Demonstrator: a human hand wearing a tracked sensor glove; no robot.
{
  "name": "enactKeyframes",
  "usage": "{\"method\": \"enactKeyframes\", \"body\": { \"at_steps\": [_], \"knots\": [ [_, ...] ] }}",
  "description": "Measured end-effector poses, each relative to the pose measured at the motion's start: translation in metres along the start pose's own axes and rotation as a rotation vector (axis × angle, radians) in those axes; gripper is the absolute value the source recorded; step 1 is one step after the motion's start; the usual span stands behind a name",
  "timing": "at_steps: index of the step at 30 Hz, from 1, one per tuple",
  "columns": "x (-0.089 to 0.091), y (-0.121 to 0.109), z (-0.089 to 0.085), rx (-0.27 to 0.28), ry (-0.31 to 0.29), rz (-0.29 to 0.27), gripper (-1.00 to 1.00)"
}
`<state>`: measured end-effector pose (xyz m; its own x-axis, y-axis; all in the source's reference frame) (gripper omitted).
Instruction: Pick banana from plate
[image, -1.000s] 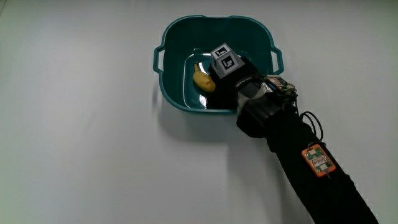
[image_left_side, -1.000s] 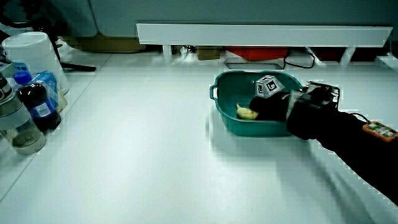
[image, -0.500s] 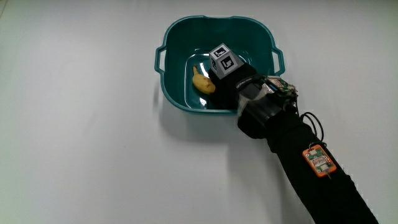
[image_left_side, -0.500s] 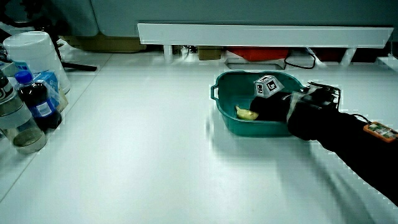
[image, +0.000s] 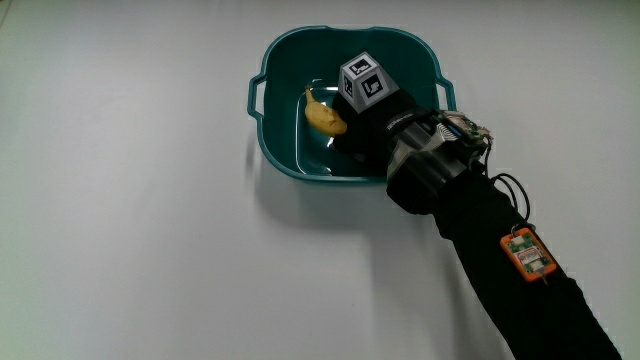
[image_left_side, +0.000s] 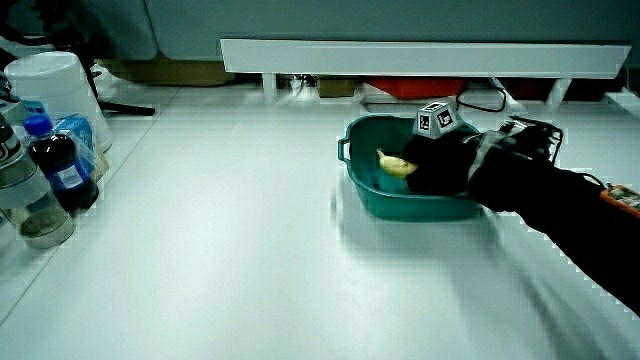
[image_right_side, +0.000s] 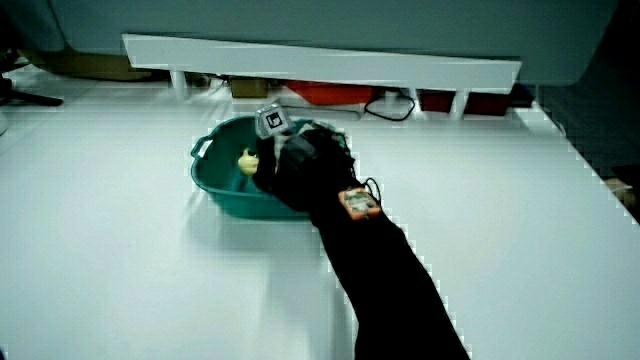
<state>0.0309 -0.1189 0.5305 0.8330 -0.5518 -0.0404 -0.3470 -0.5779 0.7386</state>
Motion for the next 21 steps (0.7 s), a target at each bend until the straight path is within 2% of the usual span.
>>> {"method": "enactKeyframes", "body": {
  "at_steps": [1,2,7,8,9,11,12,15,18,19,21],
  "knots": [
    [0.0006,0.0029,-0.0025,-0.023,0.008,0.006,0.71],
    [-0.0002,0.0004,-0.0004,0.023,-0.002,0.006,0.76],
    [-0.0023,0.0013,-0.0011,0.006,-0.005,0.035,1.0],
    [-0.0026,0.0,-0.0003,0.016,-0.013,0.03,1.0],
    [-0.0019,0.0032,-0.0027,-0.006,-0.005,0.041,1.0],
    [-0.0008,0.0016,-0.0016,0.012,-0.007,0.018,1.0],
    [-0.001,0.0001,-0.0004,0.018,0.009,0.044,1.0],
    [-0.0003,-0.0004,-0.0008,0.015,0.008,0.038,1.0],
    [0.0023,-0.0003,-0.0013,0.031,0.031,0.048,1.0],
    [0.0031,-0.0036,0.0019,0.053,0.031,0.045,1.0],
    [0.0057,-0.0041,0.0052,0.055,0.047,0.049,1.0]
  ]
}}
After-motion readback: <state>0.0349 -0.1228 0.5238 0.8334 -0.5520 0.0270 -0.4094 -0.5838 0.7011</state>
